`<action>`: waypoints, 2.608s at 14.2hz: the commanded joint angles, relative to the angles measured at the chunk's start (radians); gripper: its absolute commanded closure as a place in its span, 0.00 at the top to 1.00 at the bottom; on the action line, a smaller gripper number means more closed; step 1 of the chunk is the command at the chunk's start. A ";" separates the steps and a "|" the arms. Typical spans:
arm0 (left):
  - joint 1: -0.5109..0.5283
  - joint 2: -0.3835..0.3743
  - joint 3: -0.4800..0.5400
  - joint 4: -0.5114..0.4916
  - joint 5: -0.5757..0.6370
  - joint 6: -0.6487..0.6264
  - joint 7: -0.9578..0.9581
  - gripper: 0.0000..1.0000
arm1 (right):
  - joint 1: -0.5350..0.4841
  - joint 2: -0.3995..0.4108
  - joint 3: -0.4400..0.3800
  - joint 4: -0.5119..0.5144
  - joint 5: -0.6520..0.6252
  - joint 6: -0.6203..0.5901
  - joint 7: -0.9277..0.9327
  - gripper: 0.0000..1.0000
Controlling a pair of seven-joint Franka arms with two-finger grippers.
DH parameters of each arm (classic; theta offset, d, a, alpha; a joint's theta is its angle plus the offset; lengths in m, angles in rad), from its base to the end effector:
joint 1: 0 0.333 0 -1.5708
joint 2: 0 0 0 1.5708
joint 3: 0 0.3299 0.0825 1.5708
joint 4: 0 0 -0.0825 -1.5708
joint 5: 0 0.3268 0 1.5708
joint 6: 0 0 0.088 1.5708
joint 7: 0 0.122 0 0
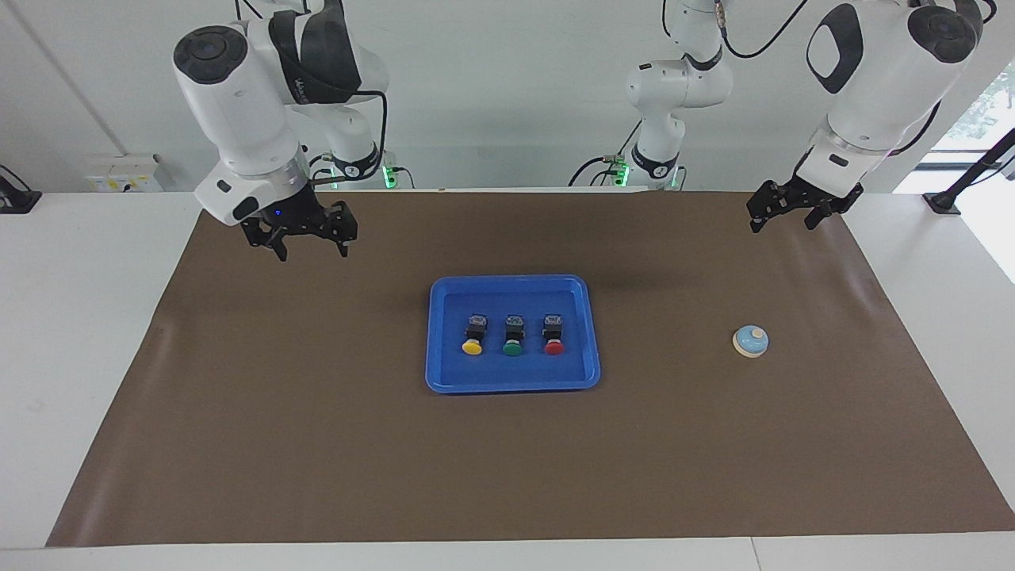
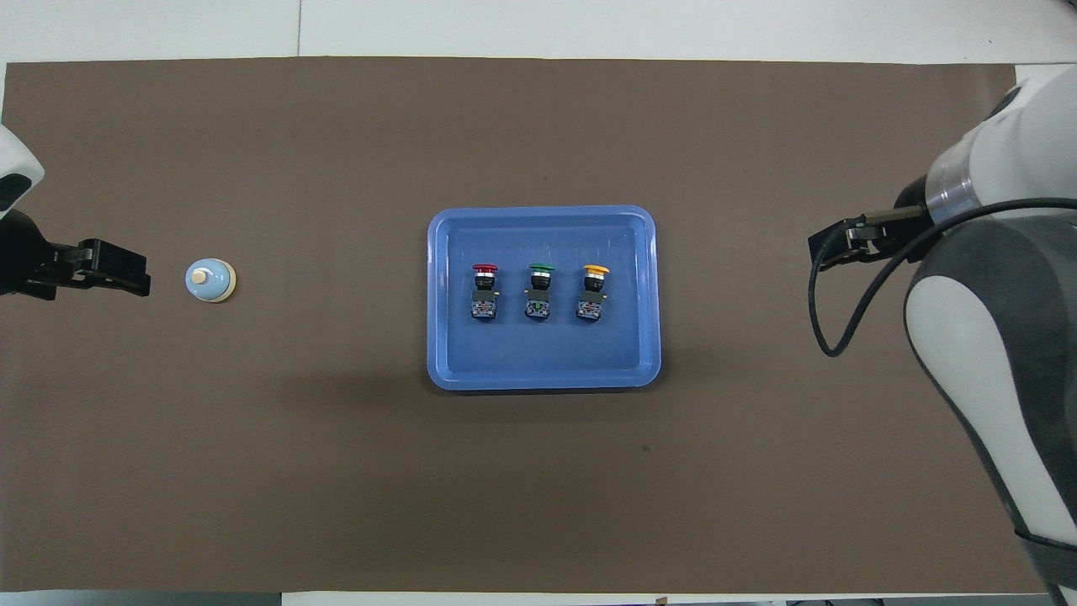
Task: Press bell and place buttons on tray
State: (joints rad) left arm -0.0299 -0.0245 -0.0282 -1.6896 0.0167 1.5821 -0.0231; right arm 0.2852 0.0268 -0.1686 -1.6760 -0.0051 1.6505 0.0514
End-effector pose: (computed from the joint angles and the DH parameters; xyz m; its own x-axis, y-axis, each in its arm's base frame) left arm 0.4844 -0.0263 0.5873 0.9960 -0.0349 -0.0825 -0.0366 -0.9991 -0.0192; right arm 0.5040 0.0596 0.5731 0.9965 0.0652 -0.0513 0.0659 -0.9977 0.0122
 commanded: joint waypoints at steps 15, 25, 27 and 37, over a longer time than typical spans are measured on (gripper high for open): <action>0.010 -0.003 -0.006 0.004 -0.004 -0.008 -0.001 1.00 | -0.115 -0.028 0.014 0.036 -0.018 -0.031 -0.033 1.00; 0.010 -0.003 -0.006 0.004 -0.004 -0.008 -0.001 1.00 | -0.294 -0.047 0.159 0.035 -0.018 -0.064 -0.031 1.00; 0.010 -0.003 -0.006 0.004 -0.004 -0.008 -0.001 1.00 | -0.291 -0.048 0.159 0.035 -0.018 -0.074 -0.031 1.00; 0.010 -0.003 -0.006 0.004 -0.004 -0.008 -0.001 1.00 | -0.293 -0.054 0.162 0.030 -0.019 -0.107 -0.045 1.00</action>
State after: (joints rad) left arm -0.0299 -0.0245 -0.0282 -1.6896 0.0167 1.5821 -0.0231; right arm 0.0094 -0.0192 -0.0216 -1.6483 -0.0145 1.5549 0.0351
